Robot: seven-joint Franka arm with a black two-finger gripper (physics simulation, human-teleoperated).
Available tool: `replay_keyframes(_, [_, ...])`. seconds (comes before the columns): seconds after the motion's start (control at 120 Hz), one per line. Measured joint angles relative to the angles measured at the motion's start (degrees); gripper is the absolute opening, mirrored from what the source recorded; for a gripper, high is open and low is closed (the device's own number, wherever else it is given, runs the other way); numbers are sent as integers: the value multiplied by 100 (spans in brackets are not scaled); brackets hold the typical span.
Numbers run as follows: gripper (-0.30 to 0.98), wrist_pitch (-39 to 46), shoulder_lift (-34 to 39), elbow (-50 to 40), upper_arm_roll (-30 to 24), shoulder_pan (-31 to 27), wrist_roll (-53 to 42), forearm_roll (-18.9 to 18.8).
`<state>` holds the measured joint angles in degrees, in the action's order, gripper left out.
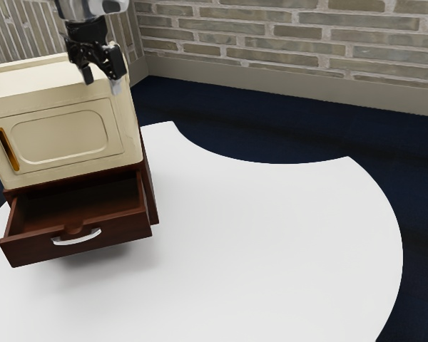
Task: Push the drawer handle with one arm to close the drawer
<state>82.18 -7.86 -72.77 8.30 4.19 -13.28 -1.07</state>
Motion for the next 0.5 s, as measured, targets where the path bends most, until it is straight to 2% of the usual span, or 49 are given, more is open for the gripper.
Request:
replay_keyframes(0.15, [69, 31, 11, -78, 4, 1, 68, 16])
replay_keyframes(0.217, [69, 36, 259, -383, 10, 11, 98, 9])
replay_keyframes(0.367, [68, 53, 1480, -1864, 234, 158, 182, 10])
replay_keyframes(0.433, [69, 77, 2156, -2759, 257, -96, 359, 23])
replay_keyframes(0.5, [69, 176, 2661, -3585, 81, -592, 575, 89])
